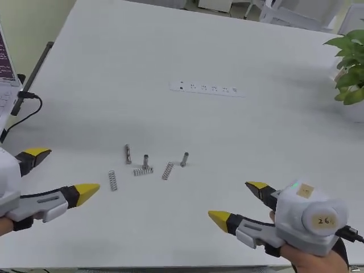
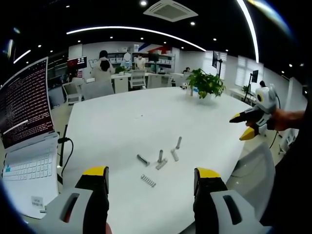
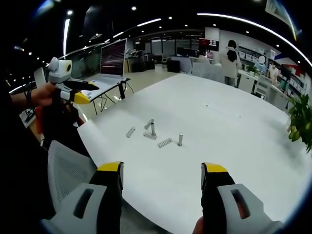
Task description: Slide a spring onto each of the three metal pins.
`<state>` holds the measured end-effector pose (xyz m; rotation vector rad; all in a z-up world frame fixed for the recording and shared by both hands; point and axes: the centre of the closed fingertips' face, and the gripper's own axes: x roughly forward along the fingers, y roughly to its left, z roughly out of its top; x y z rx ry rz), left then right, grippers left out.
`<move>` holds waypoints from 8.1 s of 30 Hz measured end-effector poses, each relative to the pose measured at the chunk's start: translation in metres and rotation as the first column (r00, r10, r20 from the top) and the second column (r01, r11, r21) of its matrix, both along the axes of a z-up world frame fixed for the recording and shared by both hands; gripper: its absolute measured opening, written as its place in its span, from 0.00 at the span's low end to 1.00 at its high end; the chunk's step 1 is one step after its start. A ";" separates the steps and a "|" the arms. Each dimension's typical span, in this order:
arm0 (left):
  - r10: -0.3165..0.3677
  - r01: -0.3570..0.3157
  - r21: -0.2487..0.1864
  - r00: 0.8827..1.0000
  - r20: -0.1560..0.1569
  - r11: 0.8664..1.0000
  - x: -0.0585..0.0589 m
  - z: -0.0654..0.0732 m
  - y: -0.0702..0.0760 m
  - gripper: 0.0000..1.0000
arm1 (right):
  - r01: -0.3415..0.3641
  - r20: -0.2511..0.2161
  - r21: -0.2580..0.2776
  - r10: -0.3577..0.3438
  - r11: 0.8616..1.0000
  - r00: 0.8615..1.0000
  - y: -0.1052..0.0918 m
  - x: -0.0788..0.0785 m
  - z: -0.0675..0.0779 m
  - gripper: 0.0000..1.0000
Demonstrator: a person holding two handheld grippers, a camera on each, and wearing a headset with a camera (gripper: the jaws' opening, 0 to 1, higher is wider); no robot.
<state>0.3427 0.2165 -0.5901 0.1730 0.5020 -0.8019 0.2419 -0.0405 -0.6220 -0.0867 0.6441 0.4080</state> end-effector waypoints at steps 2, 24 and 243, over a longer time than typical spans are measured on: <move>-0.005 0.005 -0.001 1.000 -0.004 1.000 0.002 -0.002 -0.004 0.67 | 0.000 -0.004 -0.002 0.000 1.000 1.000 -0.001 0.000 0.000 0.63; -0.044 0.045 0.018 0.998 -0.044 0.999 0.052 -0.038 -0.025 0.62 | 0.046 -0.019 -0.031 -0.047 0.998 0.999 -0.020 0.000 -0.003 0.63; 0.147 -0.111 0.174 0.967 -0.207 0.978 0.077 -0.153 -0.018 0.12 | 0.129 -0.026 -0.007 -0.129 0.992 0.991 -0.044 -0.023 -0.018 0.63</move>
